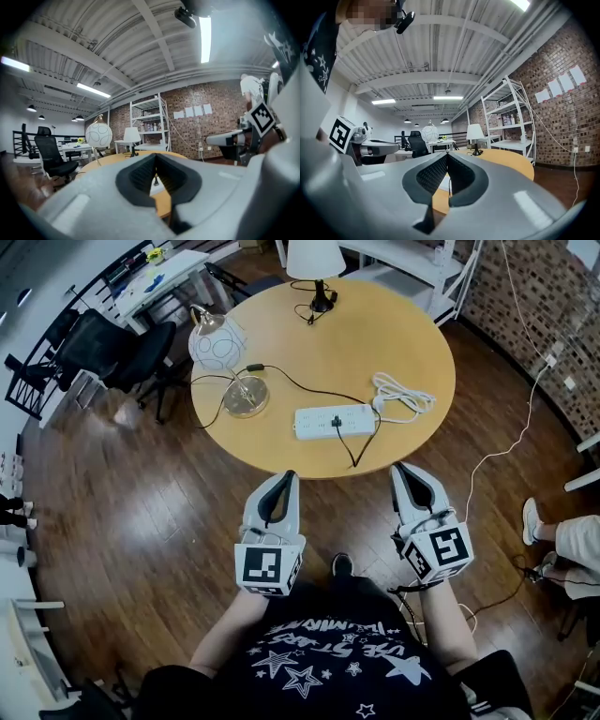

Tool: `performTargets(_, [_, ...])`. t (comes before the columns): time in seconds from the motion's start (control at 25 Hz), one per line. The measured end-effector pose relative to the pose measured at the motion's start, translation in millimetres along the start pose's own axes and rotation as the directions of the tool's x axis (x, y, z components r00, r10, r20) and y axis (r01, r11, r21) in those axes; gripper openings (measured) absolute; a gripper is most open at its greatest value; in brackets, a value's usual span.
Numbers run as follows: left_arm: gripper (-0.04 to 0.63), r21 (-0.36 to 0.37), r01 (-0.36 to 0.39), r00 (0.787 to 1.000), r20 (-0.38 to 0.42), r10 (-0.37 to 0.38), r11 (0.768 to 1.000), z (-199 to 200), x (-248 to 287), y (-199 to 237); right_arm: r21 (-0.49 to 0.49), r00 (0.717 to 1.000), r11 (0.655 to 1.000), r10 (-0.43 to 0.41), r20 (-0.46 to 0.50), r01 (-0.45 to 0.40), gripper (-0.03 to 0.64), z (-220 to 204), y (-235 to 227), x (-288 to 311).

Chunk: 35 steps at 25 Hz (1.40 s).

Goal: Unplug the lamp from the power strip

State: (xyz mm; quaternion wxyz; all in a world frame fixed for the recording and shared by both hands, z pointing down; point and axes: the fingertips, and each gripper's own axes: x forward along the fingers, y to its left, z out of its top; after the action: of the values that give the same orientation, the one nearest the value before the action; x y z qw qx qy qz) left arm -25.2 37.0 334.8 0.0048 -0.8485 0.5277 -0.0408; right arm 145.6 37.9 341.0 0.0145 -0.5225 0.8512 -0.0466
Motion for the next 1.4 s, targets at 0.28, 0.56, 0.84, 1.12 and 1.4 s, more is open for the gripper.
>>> performTargets(0.28, [0.005, 0.007, -0.027, 1.000, -0.016, 0.027, 1.000, -12, 22, 7, -0.002, 1.000, 1.000, 0.026, -0.013, -0.026, 0.009, -6, -12, 22])
performTargets(0.56, [0.005, -0.007, -0.004, 0.998, -0.055, 0.004, 1.000, -38, 56, 30, -0.032, 0.999, 0.999, 0.037, -0.022, -0.038, 0.009, -16, -18, 49])
performTargets(0.84, [0.005, 0.015, 0.068, 0.993, -0.097, -0.066, 0.998, -76, 117, 44, -0.037, 0.996, 0.999, 0.007, -0.088, -0.011, 0.009, -43, -47, 94])
performTargets(1.12, [0.005, -0.031, 0.127, 0.958, -0.257, -0.130, 0.991, -136, 157, 57, -0.184, 0.970, 0.976, 0.077, -0.229, -0.120, 0.009, -89, -40, 142])
performTargets(1.4, [0.005, -0.075, 0.221, 0.894, -0.383, -0.233, 0.972, -180, 180, 54, -0.199, 0.943, 0.964, 0.108, -0.315, -0.177, 0.009, -121, -35, 175])
